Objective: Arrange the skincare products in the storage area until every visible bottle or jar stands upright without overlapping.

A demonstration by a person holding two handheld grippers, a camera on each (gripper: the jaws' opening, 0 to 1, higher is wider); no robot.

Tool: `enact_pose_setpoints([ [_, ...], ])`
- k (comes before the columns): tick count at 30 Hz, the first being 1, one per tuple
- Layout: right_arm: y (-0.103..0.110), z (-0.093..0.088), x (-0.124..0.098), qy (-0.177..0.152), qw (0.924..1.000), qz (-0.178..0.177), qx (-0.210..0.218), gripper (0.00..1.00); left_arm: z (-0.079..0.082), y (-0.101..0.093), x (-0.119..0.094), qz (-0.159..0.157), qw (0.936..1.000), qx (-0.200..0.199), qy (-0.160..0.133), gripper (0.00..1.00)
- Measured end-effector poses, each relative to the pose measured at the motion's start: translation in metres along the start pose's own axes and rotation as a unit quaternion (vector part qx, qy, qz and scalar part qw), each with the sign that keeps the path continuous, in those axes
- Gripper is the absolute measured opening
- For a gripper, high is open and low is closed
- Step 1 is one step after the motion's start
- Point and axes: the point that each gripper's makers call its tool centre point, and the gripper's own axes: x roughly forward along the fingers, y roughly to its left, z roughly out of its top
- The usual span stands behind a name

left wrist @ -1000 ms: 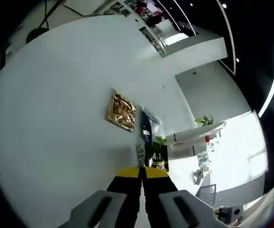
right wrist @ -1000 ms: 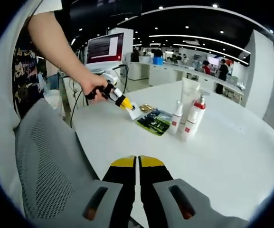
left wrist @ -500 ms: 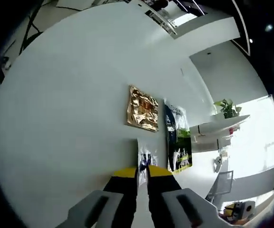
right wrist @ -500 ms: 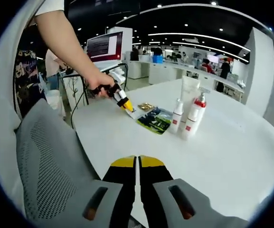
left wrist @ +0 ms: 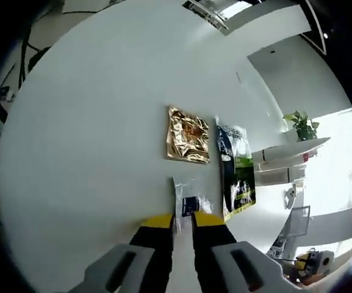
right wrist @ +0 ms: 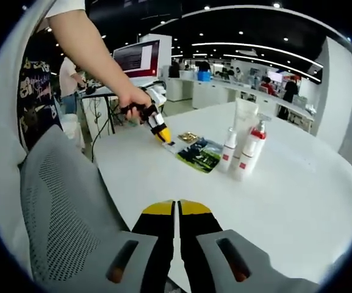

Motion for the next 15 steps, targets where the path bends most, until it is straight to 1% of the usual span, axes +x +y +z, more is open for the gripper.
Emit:
enact_pose_setpoints([
  [3, 0.001, 0.001, 0.000, -0.001, 1.0000, 0.002, -0.003, 0.01, 0.000, -0.002, -0.003, 0.013, 0.9998, 0.012, -0.002, 0.17],
  [5, 0.002, 0.001, 0.000, -0.002, 1.0000, 0.004, -0.003, 0.01, 0.001, 0.002, -0.006, 0.025, 0.9994, 0.023, -0.008, 0.21],
  [8, 0.003, 0.002, 0.000, -0.003, 1.0000, 0.005, -0.004, 0.01, -0.002, 0.003, -0.010, 0.037, 0.9986, 0.037, -0.010, 0.24],
  [10, 0.002, 0.003, 0.000, -0.005, 1.0000, 0.003, -0.005, 0.01, 0.002, 0.005, -0.014, 0.044, 0.9974, 0.051, -0.025, 0.26],
  [11, 0.002, 0.004, 0.000, -0.008, 1.0000, 0.002, -0.005, 0.01, 0.002, 0.003, -0.017, 0.045, 0.9969, 0.056, -0.031, 0.26],
  [13, 0.002, 0.004, 0.000, -0.010, 0.9999, 0.002, -0.005, 0.02, 0.010, -0.001, -0.019, 0.034, 0.9949, 0.078, -0.053, 0.25],
  [15, 0.003, 0.005, -0.001, -0.012, 0.9999, 0.003, -0.006, 0.02, 0.012, -0.011, -0.025, 0.025, 0.9927, 0.101, -0.061, 0.24],
])
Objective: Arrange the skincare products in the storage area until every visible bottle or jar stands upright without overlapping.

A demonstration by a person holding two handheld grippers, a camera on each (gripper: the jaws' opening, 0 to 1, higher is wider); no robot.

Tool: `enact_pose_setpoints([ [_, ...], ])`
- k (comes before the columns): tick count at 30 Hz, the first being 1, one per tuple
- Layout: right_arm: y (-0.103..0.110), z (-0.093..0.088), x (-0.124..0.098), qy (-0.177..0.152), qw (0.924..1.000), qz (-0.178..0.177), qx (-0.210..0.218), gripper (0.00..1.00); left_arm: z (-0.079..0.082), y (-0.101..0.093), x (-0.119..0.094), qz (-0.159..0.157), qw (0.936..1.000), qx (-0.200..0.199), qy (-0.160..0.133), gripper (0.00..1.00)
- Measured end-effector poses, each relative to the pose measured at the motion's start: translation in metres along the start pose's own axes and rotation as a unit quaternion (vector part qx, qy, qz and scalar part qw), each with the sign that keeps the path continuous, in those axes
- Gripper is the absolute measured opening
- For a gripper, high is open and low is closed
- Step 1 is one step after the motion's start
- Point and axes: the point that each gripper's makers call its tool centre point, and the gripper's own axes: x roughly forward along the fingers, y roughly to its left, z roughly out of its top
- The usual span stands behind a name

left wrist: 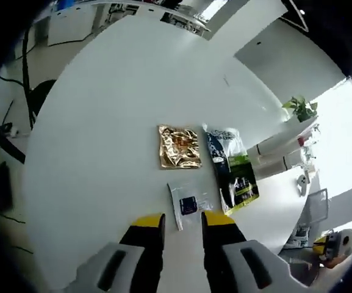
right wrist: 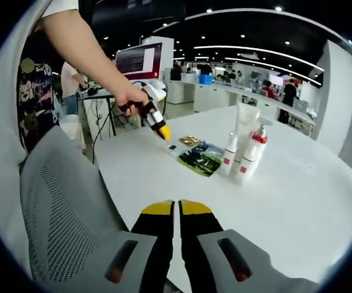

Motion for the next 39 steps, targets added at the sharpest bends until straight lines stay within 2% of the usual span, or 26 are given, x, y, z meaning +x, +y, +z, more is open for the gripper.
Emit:
enact_pose_setpoints([
  [3, 0.001, 0.003, -0.001, -0.007, 1.0000, 0.002, -0.002, 0.03, 0.016, -0.014, -0.009, -0.018, 0.9989, 0.017, -0.040, 0.25],
  [4, 0.001, 0.003, -0.001, -0.008, 1.0000, 0.002, -0.001, 0.03, 0.023, -0.020, -0.015, -0.024, 0.9976, 0.021, -0.060, 0.25],
  [7, 0.001, 0.004, -0.001, -0.013, 0.9999, 0.004, 0.002, 0.04, 0.034, -0.038, -0.026, -0.046, 0.9936, 0.037, -0.096, 0.26],
  [9, 0.001, 0.006, -0.002, -0.017, 0.9998, 0.005, 0.005, 0.04, 0.037, -0.051, -0.034, -0.057, 0.9903, 0.053, -0.115, 0.26],
  [11, 0.000, 0.006, -0.003, -0.021, 0.9997, 0.005, 0.011, 0.05, 0.036, -0.071, -0.042, -0.084, 0.9856, 0.064, -0.132, 0.25],
  [13, -0.001, 0.006, -0.003, -0.022, 0.9996, 0.003, 0.016, 0.06, 0.038, -0.084, -0.048, -0.092, 0.9805, 0.076, -0.156, 0.25],
  [16, -0.002, 0.008, -0.004, -0.030, 0.9993, 0.002, 0.021, 0.07, 0.035, -0.104, -0.058, -0.108, 0.9746, 0.088, -0.176, 0.25],
  [17, -0.002, 0.009, -0.005, -0.031, 0.9993, 0.002, 0.023, 0.07, 0.034, -0.113, -0.062, -0.112, 0.9704, 0.098, -0.190, 0.25],
  [20, -0.002, 0.010, -0.006, -0.037, 0.9990, 0.003, 0.023, 0.08, 0.027, -0.126, -0.071, -0.120, 0.9658, 0.093, -0.210, 0.26],
  [21, -0.002, 0.011, -0.006, -0.039, 0.9990, 0.002, 0.023, 0.08, 0.027, -0.133, -0.076, -0.127, 0.9594, 0.092, -0.234, 0.26],
  [22, -0.003, 0.011, -0.006, -0.041, 0.9989, 0.000, 0.023, 0.09, 0.022, -0.138, -0.078, -0.131, 0.9562, 0.100, -0.242, 0.26],
  [23, -0.004, 0.013, -0.007, -0.044, 0.9987, -0.002, 0.024, 0.09, 0.014, -0.141, -0.080, -0.129, 0.9564, 0.103, -0.241, 0.26],
  [27, -0.006, 0.016, -0.009, -0.054, 0.9981, -0.006, 0.029, 0.12, -0.006, -0.151, -0.087, -0.126, 0.9484, 0.112, -0.269, 0.26],
  [30, -0.006, 0.018, -0.010, -0.060, 0.9978, -0.010, 0.028, 0.14, -0.018, -0.155, -0.095, -0.118, 0.9365, 0.101, -0.314, 0.27],
  [32, -0.007, 0.018, -0.011, -0.062, 0.9976, -0.010, 0.027, 0.15, -0.031, -0.158, -0.096, -0.120, 0.9372, 0.108, -0.309, 0.30],
  [34, -0.007, 0.019, -0.011, -0.065, 0.9974, -0.011, 0.028, 0.16, -0.042, -0.158, -0.100, -0.105, 0.9342, 0.132, -0.315, 0.31],
  [37, -0.008, 0.021, -0.013, -0.071, 0.9969, -0.013, 0.031, 0.17, -0.056, -0.163, -0.109, -0.099, 0.9276, 0.150, -0.327, 0.38],
  [39, -0.009, 0.024, -0.014, -0.080, 0.9961, -0.014, 0.035, 0.18, -0.062, -0.158, -0.115, -0.075, 0.9220, 0.169, -0.341, 0.42],
])
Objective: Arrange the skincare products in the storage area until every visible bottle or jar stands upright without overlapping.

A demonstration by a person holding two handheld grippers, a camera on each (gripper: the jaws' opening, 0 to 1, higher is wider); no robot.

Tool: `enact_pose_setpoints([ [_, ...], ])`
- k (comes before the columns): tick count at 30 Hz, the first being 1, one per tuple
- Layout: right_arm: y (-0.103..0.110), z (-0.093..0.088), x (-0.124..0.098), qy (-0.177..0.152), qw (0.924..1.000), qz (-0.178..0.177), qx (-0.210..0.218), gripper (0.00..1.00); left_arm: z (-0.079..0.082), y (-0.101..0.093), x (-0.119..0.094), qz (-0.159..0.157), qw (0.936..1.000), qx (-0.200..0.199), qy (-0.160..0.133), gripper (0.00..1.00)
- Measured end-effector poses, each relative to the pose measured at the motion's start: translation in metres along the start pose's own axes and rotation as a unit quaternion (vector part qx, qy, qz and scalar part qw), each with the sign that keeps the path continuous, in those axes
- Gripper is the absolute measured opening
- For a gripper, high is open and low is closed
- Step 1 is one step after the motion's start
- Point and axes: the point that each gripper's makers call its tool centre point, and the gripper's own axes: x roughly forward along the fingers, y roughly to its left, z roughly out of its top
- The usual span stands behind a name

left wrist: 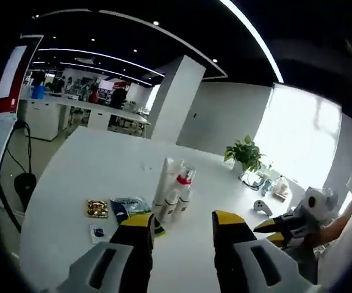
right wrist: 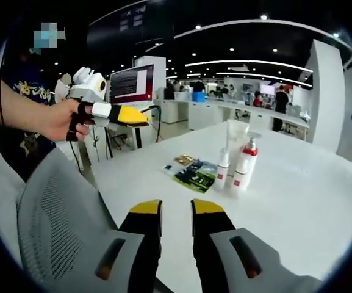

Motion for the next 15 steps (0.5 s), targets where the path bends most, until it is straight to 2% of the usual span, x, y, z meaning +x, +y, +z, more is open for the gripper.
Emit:
enact_pose_setpoints([
  [2, 0.000, 0.005, -0.001, -0.012, 0.9999, -0.001, 0.008, 0.19, -0.005, 0.008, -0.008, 0.035, 0.9985, 0.041, 0.000, 0.46],
  [3, 0.000, 0.005, -0.002, -0.015, 0.9999, 0.000, 0.008, 0.20, -0.007, 0.010, -0.010, 0.042, 0.9980, 0.048, -0.002, 0.50],
  [6, 0.001, 0.010, -0.002, -0.027, 0.9996, 0.000, 0.007, 0.25, -0.015, 0.008, -0.019, 0.053, 0.9961, 0.069, -0.006, 0.61],
  [10, 0.004, 0.015, -0.002, -0.040, 0.9992, 0.002, 0.003, 0.35, -0.016, 0.007, -0.031, 0.070, 0.9929, 0.094, -0.020, 0.75],
  [12, 0.004, 0.017, -0.002, -0.044, 0.9990, 0.002, 0.004, 0.41, -0.006, 0.010, -0.042, 0.100, 0.9821, 0.149, -0.056, 0.82],
  [14, 0.005, 0.020, -0.002, -0.055, 0.9984, 0.005, 0.008, 0.48, -0.003, 0.009, -0.050, 0.111, 0.9756, 0.171, -0.081, 0.89],
  [15, 0.007, 0.027, -0.002, -0.074, 0.9970, 0.011, 0.017, 0.52, -0.003, 0.009, -0.052, 0.116, 0.9718, 0.183, -0.092, 0.91],
])
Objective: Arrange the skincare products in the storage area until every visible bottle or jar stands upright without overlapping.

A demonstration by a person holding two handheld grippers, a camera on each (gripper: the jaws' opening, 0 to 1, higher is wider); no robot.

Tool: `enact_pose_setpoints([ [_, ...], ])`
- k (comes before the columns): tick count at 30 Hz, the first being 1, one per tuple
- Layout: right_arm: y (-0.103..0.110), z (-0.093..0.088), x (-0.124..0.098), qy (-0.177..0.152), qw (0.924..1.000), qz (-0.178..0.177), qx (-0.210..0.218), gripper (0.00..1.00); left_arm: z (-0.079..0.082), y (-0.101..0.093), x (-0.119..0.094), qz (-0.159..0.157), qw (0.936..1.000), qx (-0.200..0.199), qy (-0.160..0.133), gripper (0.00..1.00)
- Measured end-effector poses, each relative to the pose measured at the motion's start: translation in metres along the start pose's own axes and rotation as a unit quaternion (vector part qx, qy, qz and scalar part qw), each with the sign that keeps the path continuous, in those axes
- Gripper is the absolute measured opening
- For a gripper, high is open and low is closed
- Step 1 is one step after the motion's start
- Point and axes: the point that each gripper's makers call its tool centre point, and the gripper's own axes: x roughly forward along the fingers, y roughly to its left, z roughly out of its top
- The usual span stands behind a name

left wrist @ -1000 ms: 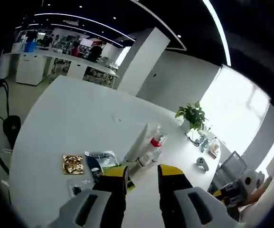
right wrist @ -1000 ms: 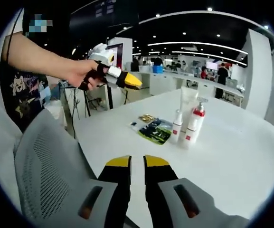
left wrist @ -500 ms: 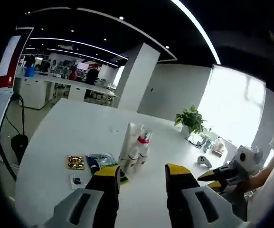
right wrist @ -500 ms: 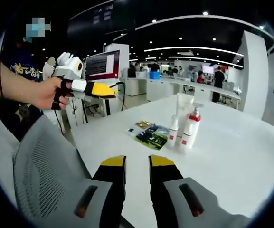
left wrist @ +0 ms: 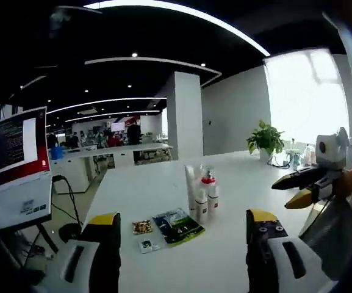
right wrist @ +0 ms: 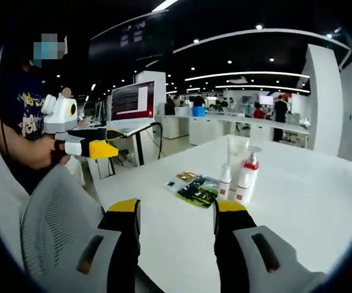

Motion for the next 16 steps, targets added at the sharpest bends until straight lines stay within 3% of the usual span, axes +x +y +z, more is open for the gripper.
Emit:
enact_pose_setpoints([
  [2, 0.001, 0.010, 0.001, -0.030, 0.9995, 0.003, 0.006, 0.64, -0.003, -0.002, -0.002, 0.001, 1.0000, 0.001, -0.005, 0.96],
  [6, 0.004, 0.015, 0.002, -0.043, 0.9990, 0.004, 0.008, 0.79, -0.005, -0.014, -0.002, -0.015, 0.9996, 0.021, -0.008, 1.00],
  [13, 0.001, 0.010, 0.003, -0.029, 0.9995, 0.000, 0.011, 0.80, -0.008, -0.017, -0.001, -0.019, 0.9995, 0.014, -0.020, 1.00],
  [16, 0.001, 0.009, 0.003, -0.025, 0.9997, -0.001, 0.007, 0.78, -0.005, -0.021, -0.001, -0.024, 0.9984, 0.019, -0.048, 1.00],
])
